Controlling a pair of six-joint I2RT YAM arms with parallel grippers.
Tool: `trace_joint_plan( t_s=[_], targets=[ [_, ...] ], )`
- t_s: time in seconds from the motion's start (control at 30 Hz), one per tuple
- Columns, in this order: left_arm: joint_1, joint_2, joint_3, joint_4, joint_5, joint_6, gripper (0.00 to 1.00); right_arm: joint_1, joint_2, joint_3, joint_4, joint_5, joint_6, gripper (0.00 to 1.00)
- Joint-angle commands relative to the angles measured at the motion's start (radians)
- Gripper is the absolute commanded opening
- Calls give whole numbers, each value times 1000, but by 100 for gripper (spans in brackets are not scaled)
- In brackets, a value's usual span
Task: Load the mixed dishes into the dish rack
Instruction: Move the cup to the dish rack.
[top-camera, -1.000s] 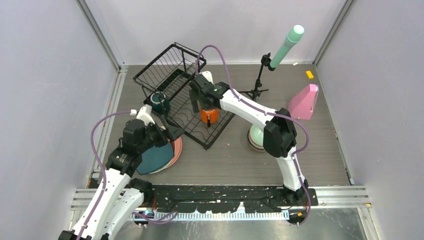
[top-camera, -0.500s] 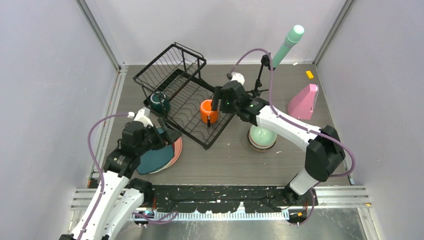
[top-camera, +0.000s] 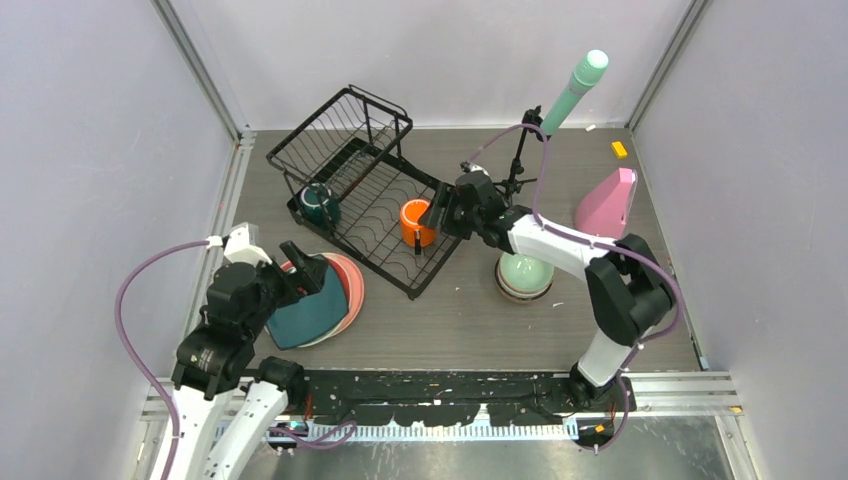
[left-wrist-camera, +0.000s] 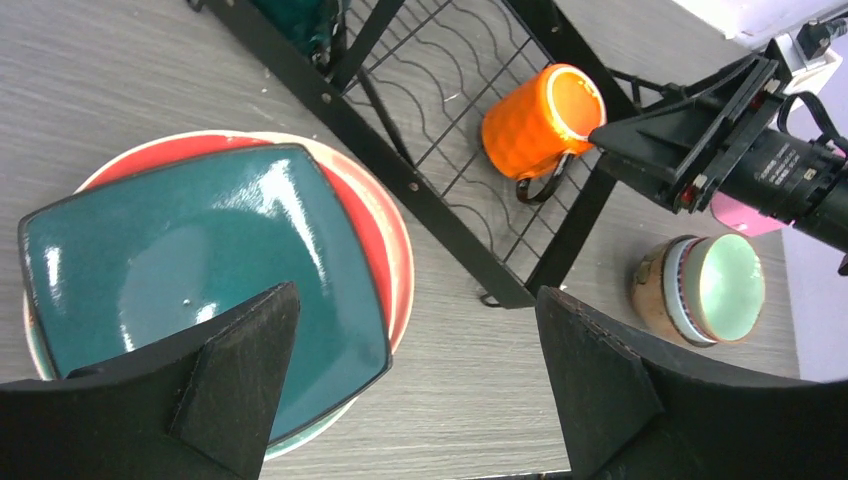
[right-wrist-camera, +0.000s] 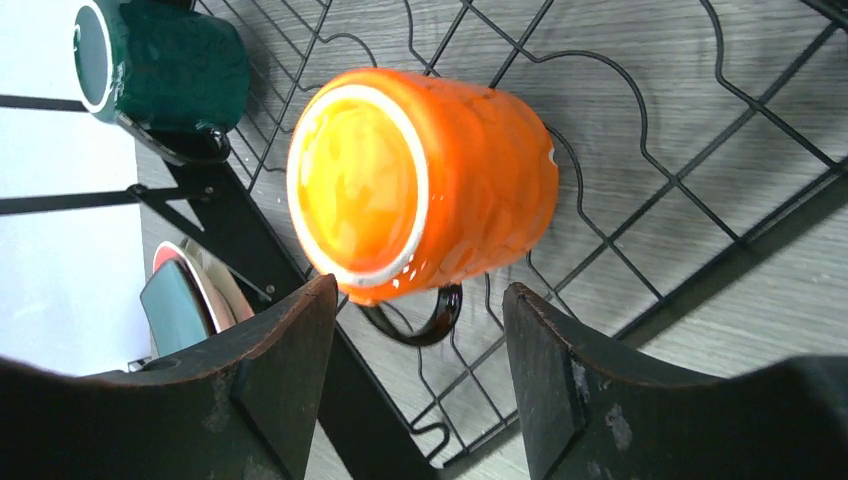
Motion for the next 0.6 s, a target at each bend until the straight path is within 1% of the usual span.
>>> trace_joint_plan(
  t_s=[0.0, 0.13, 0.23, 0.43, 0.57],
  targets=[
    [1, -44, -18, -27, -52, -14, 92, -13, 80, 93, 103, -53, 49, 68],
    [1, -51, -30, -18, -47, -27, 93, -15, 140, 129, 117, -54, 58, 70],
    [1, -34, -35, -18, -27, -30, 94, -14, 185, 136, 192, -85, 59, 70],
    [1, 13, -41, 16, 28, -37, 94, -13, 308, 240, 233, -107, 126, 73],
    [1, 32, -43, 23, 59, -47, 94, -13, 396, 365, 163, -146, 141, 75]
  ],
)
